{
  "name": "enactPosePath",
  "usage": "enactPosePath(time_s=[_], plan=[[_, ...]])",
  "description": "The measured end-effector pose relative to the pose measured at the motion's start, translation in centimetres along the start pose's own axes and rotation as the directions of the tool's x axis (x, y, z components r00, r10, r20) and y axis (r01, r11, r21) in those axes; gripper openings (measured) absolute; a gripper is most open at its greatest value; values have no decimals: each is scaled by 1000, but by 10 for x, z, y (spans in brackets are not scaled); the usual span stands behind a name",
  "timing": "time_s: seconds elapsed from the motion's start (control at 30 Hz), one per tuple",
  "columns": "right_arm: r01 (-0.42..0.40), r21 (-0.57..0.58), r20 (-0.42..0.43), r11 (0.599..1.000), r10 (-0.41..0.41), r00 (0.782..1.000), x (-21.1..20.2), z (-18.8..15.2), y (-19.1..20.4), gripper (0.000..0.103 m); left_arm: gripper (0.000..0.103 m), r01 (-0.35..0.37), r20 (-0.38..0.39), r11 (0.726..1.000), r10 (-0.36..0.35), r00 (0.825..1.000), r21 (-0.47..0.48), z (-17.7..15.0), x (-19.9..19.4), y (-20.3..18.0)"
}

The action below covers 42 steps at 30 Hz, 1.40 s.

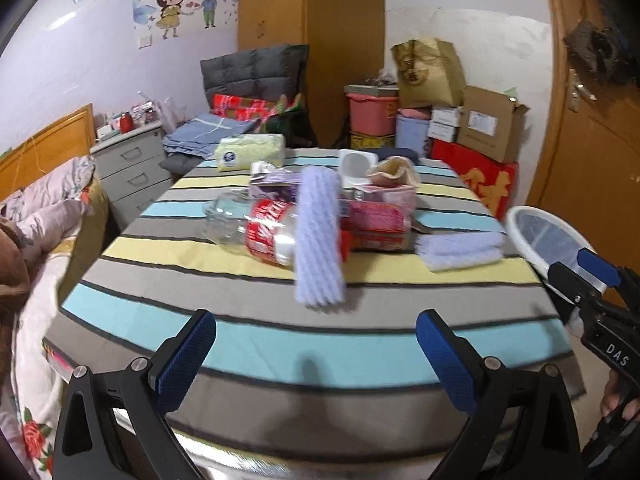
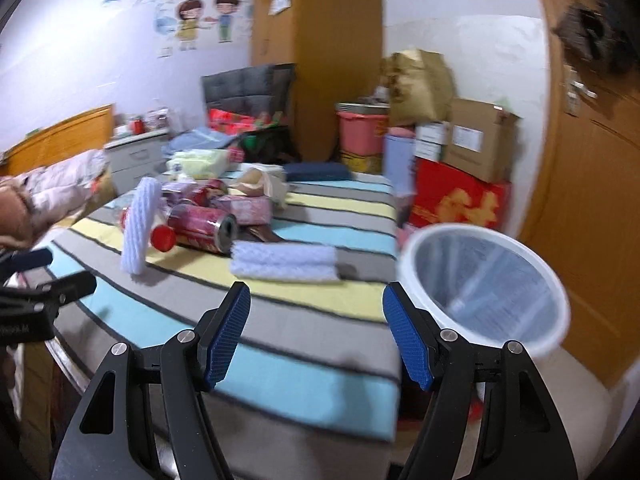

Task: Collect trash
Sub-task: 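Grasp the white foam net with the right gripper while the left gripper grasps the long foam net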

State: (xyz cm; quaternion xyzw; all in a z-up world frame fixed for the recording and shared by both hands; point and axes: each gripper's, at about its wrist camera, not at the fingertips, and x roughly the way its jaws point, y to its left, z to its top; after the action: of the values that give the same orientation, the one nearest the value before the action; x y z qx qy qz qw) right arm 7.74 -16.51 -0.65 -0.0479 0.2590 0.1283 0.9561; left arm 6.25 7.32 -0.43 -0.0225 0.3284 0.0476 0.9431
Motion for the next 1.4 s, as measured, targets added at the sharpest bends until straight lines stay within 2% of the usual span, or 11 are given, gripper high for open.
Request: enactPosePath(time_s=[0.17,0.3,0.4,0.63,0.77,0.93,1.0,1.03,1.17,1.27,1.4], plan=[[-57,-87,-7,995,57,998,20,13,4,70,100,27,-13,999,-27,1000,-23,17,22,10],[-117,-91,-82,989,110,991,45,20,-4,70,96,67,-48,997,-68,997,-25,28,41,9],[-208,-88,-151,974,194,969,60,25,-6,70,88,98,-80,994,-101,992,-43,34,58,9],[-281,-157,-202,947,248,948,84,34,-5,70,71,95,-142,995,-100,985,-38,38,83,7],[-349,-174,-256,921,300,919,98,37,-6,70,60,97,-165,995,-101,981,-36,39,92,6],[-413,-233,-308,880,336,890,106,40,-7,70,57,93,-182,995,-99,978,-41,38,100,5],[-472,-215,-356,855,381,853,108,37,-9,70,57,100,-187,993,-109,976,-56,38,101,6],[-481,-210,-365,851,388,846,108,35,-10,70,57,97,-189,994,-107,976,-59,38,102,6],[-490,-218,-367,844,394,842,100,29,-12,70,57,89,-198,994,-101,975,-69,38,105,10],[-469,-246,-372,848,364,854,99,27,-9,70,57,86,-206,994,-97,974,-60,37,107,8],[-360,-337,-360,870,234,903,106,22,-1,66,57,96,-207,992,-110,972,-77,37,109,9]])
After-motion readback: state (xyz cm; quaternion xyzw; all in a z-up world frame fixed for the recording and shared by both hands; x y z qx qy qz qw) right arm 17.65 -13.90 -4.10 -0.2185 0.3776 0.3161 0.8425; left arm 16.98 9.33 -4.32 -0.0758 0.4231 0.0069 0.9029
